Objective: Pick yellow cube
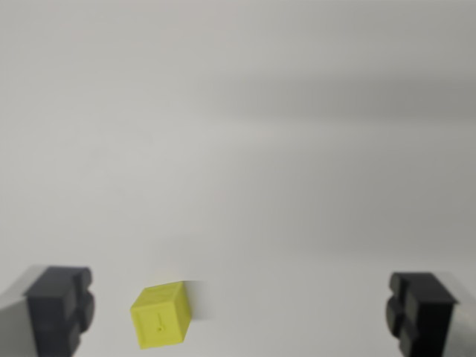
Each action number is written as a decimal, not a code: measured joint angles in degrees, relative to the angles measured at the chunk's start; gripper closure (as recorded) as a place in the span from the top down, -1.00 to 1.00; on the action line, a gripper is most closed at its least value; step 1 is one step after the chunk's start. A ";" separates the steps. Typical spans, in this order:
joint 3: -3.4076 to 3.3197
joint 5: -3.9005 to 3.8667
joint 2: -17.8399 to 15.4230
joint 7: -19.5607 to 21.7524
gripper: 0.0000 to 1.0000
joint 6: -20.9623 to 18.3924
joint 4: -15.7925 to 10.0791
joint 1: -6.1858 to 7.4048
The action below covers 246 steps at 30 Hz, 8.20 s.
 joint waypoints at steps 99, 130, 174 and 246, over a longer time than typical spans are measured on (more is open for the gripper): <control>0.03 -1.25 1.33 1.45 1.00 33.00 -36.60 11.93; -0.01 -2.05 10.46 3.78 1.00 45.21 -41.11 16.55; 0.02 -2.22 9.89 3.65 -1.00 44.39 -41.01 16.66; 0.00 -1.33 -17.95 3.01 -1.00 14.26 -38.78 16.83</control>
